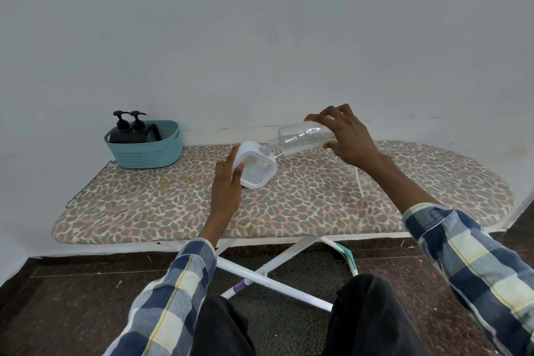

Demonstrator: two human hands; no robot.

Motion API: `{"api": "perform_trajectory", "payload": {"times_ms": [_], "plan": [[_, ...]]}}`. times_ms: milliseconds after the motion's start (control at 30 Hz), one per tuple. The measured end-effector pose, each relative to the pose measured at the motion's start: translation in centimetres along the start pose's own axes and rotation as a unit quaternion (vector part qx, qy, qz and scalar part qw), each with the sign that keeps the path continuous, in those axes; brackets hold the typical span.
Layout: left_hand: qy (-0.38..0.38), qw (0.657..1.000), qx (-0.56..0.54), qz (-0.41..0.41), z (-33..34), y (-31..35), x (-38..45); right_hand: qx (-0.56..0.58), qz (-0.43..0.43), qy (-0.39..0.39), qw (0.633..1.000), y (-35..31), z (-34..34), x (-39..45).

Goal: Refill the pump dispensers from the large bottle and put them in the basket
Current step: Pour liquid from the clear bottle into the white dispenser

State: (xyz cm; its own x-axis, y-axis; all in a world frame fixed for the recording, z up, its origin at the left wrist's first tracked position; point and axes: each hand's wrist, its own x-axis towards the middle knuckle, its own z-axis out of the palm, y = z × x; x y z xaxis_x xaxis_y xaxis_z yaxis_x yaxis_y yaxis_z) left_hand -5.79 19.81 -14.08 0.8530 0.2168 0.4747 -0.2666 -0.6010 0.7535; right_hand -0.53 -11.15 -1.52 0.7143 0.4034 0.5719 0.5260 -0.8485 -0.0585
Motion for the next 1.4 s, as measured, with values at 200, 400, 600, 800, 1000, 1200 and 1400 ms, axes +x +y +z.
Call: {"api": "perform_trajectory", "payload": {"times_ms": [200,400,600,800,1000,1200,1400], "plan": [[-0.001,1.0,-0.005,0.001,-0.03,-0.08,0.01,0.001,0.0,0.003,1.0,0.06,0.01,0.03],[0.0,1.0,-0.01,0.0,-0.07,0.18,-0.05,0.0,-0.003,0.002,1.0,0.01,-0.06,0.01],[0.003,1.0,0.002,0.012,-0.04,-0.07,0.01,0.0,-0.004,0.001,1.0,0.06,-0.05,0.1],[0.001,1.0,0.001,0.008,0.11,-0.1,0.01,-0.003,-0.004,0.0,1.0,-0.03,-0.09,0.11],[0.0,1.0,0.0,0.004,-0.04,0.03,0.01,0.0,-0.004,-0.001,1.0,-0.05,-0.13,0.14],[0.001,1.0,-0.002,0.004,-0.06,-0.03,-0.01,0.002,-0.006,-0.001,1.0,0.01,-0.11,0.23],[-0.002,1.0,-0.001,-0.003,-0.11,0.05,-0.05,0.003,-0.012,0.004,1.0,0.01,-0.25,0.17]]}}
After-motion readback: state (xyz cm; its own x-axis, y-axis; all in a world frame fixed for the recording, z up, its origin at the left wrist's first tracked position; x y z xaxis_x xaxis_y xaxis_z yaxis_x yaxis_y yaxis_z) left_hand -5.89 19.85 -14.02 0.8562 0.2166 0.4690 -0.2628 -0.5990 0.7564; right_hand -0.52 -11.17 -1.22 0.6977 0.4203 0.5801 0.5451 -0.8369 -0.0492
